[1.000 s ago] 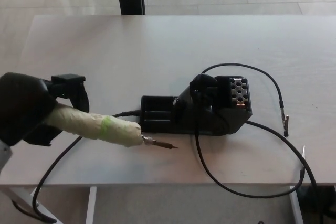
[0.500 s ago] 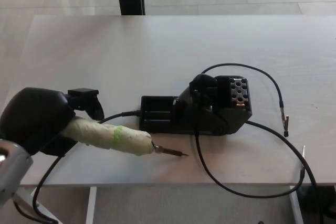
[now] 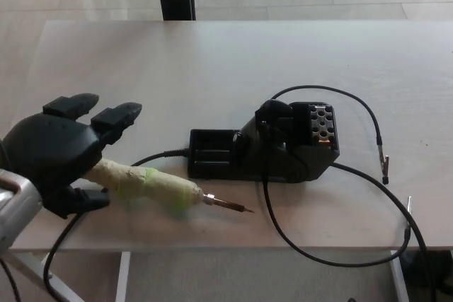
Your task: Use the left hand of the robot to grab the soldering gun kept on the middle of the table and pull it out of its base and keep it on the left side of the base
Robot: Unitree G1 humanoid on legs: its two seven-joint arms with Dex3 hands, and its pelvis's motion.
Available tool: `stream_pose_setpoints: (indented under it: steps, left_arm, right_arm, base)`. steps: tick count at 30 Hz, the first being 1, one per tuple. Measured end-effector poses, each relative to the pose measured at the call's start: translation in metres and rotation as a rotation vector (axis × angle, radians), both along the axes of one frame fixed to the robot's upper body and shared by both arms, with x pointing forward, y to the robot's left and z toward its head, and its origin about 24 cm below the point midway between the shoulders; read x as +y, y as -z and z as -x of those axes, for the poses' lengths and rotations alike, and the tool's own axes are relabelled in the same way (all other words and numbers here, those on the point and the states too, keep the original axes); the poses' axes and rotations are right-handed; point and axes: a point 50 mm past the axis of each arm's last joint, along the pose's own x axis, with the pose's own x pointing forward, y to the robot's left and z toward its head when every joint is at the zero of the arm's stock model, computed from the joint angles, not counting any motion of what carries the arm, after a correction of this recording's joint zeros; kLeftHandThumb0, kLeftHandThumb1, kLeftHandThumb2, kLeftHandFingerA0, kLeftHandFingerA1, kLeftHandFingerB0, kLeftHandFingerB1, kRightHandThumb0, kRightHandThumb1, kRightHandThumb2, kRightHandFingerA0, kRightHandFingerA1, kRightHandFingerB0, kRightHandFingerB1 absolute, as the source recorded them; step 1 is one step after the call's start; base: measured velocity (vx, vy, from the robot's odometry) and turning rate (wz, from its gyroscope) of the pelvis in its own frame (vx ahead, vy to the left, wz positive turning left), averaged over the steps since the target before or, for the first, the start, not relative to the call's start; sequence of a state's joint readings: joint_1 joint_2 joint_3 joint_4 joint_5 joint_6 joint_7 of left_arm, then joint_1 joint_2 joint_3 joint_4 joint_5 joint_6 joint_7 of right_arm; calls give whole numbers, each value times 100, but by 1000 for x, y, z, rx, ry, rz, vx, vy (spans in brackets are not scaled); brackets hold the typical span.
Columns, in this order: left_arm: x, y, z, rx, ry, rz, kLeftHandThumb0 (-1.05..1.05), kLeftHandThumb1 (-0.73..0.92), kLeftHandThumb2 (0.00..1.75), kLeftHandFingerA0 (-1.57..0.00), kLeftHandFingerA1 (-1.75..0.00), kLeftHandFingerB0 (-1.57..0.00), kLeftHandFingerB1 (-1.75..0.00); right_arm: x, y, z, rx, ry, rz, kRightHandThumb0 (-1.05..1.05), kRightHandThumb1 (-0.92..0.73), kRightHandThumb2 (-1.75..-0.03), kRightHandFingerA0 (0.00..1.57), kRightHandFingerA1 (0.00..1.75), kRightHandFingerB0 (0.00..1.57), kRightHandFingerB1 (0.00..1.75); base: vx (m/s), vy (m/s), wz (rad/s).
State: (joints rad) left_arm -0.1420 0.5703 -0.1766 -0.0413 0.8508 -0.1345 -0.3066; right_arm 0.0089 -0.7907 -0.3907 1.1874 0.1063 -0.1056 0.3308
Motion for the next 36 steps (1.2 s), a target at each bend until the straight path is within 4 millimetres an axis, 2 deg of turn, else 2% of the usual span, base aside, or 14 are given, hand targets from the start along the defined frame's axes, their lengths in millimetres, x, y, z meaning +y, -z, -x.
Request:
stream_pose_setpoints:
  steps: [14,18,22,23,24,25,26,27,28,29,30,31,33,36]
  left_arm:
    - [13,-13,2,113,-66,-147,-72,55,76,0,0,0,0]
    - [29,-31,7,106,-129,-125,-77,73,62,0,0,0,0]
    - [48,-56,11,52,-208,-72,-76,74,62,0,0,0,0]
    - [52,-60,12,41,-222,-61,-88,54,83,0,-18,0,0]
    - [57,-65,14,26,-240,-48,-99,60,87,0,-20,0,-1]
    - [61,-69,16,15,-256,-35,-84,75,63,0,0,0,-5]
    - [65,-72,18,6,-271,-23,-98,60,76,0,-14,0,-7]
    - [70,-75,21,-2,-290,-11,-96,60,97,0,-44,0,-34]
    - [76,-77,24,-8,-313,0,-98,60,97,0,-47,0,-37]
    - [79,-78,26,-10,-323,6,-91,74,65,0,-14,0,-10]
    - [86,-79,30,-12,-349,20,-91,74,65,0,-14,0,-10]
    - [92,-80,35,-13,-375,34,-98,60,101,0,-46,0,-37]
    - [104,-79,43,-14,-425,59,-103,64,97,0,-31,0,-26]
    - [130,-67,59,20,-541,122,-93,55,89,0,-39,0,-24]
  right_arm:
    - [0,0,1,0,2,-1,-49,-75,-63,69,61,46,43]
    - [0,0,2,1,5,-1,-51,-74,-62,72,61,48,41]
    - [-1,0,3,4,6,-1,-51,-73,-62,69,60,47,41]
    - [-1,0,3,5,6,-1,-55,-59,-95,63,68,40,55]
    - [-1,1,3,5,6,-1,-52,-73,-62,68,60,47,41]
    - [-1,1,4,6,7,-1,-53,-73,-62,68,61,47,41]
    - [-1,1,4,6,7,-1,-53,-73,-62,69,61,47,41]
    - [-1,1,4,7,7,-1,-53,-73,-62,68,61,47,41]
    - [-1,1,4,7,7,-1,-53,-73,-61,69,60,48,41]
    - [-1,1,4,7,7,-1,-53,-73,-61,69,61,48,41]
    - [-1,1,4,9,7,-1,-53,-73,-61,69,61,48,41]
    - [-1,1,5,9,7,-1,-53,-73,-61,69,61,48,41]
    - [-1,1,5,11,8,-1,-54,-73,-61,70,62,47,41]
    - [-1,1,6,12,8,-1,-54,-73,-61,70,63,45,39]
  base:
    - [0,0,0]
    - [0,0,0]
    - [0,0,0]
    - [0,0,0]
    - [0,0,0]
    - [0,0,0]
    - [0,0,0]
    - [0,0,0]
    - [0,0,0]
    - [0,0,0]
    - [0,0,0]
    - [0,0,0]
    - [0,0,0]
    - [0,0,0]
